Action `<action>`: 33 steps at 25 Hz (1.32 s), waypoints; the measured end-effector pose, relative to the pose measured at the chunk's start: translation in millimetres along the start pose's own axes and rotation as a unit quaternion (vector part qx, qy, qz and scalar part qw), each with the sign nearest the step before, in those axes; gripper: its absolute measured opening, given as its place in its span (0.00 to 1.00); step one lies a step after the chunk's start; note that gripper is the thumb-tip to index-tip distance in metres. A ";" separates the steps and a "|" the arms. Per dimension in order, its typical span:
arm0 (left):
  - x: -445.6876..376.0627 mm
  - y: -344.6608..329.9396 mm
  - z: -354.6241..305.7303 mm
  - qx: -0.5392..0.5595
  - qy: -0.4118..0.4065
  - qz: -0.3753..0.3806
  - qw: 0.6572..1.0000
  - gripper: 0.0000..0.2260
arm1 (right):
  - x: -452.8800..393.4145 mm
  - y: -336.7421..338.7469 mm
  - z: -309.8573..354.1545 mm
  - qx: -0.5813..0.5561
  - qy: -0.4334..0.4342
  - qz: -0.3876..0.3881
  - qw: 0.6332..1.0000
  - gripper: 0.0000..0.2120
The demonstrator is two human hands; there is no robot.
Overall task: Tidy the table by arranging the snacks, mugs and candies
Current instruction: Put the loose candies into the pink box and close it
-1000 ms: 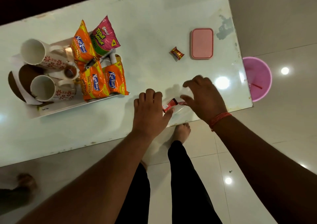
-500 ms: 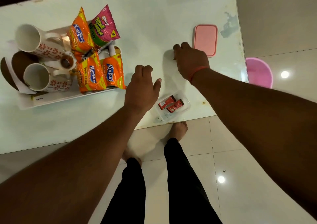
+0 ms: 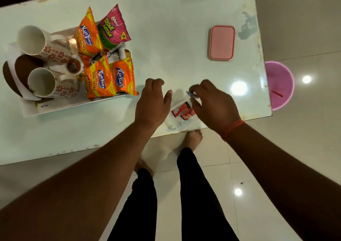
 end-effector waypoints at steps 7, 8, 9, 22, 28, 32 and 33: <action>-3.0 -4.2 -1.6 0.050 0.006 0.021 0.999 0.16 | 1.7 3.4 -13.9 -0.007 -0.025 -0.011 1.000 0.20; -5.1 -3.6 -2.3 0.058 0.001 0.019 0.998 0.16 | -8.7 16.9 -30.0 -0.021 -0.050 -0.058 0.997 0.20; -7.4 -3.2 -2.7 0.067 0.000 0.017 0.998 0.16 | -20.3 29.3 -49.3 -0.019 -0.084 -0.096 0.992 0.22; -22.0 -14.1 1.0 0.173 0.097 -0.004 0.980 0.14 | -102.2 11.5 -105.2 0.071 -0.256 -0.044 0.963 0.27; -25.9 -1.8 4.7 0.292 0.141 -0.053 0.945 0.15 | -67.6 34.9 -58.4 -0.286 -0.234 -0.110 0.923 0.20; -5.2 2.9 -5.8 0.394 0.153 -0.002 0.906 0.12 | 1.9 9.8 -25.4 -0.572 -0.329 -0.019 0.751 0.11; 5.9 3.2 -8.3 0.383 0.154 0.016 0.910 0.11 | 17.2 1.3 -20.7 -0.598 -0.353 0.007 0.720 0.12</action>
Point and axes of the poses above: each hand's wrist, its own x-axis away from the middle knuckle, its own y-axis out of the back of the hand, z = x × y, the point moved 9 cm from there along -x, towards the middle knuckle, and after that the axes turned 9 degrees about -x, right-handed, at the moved point
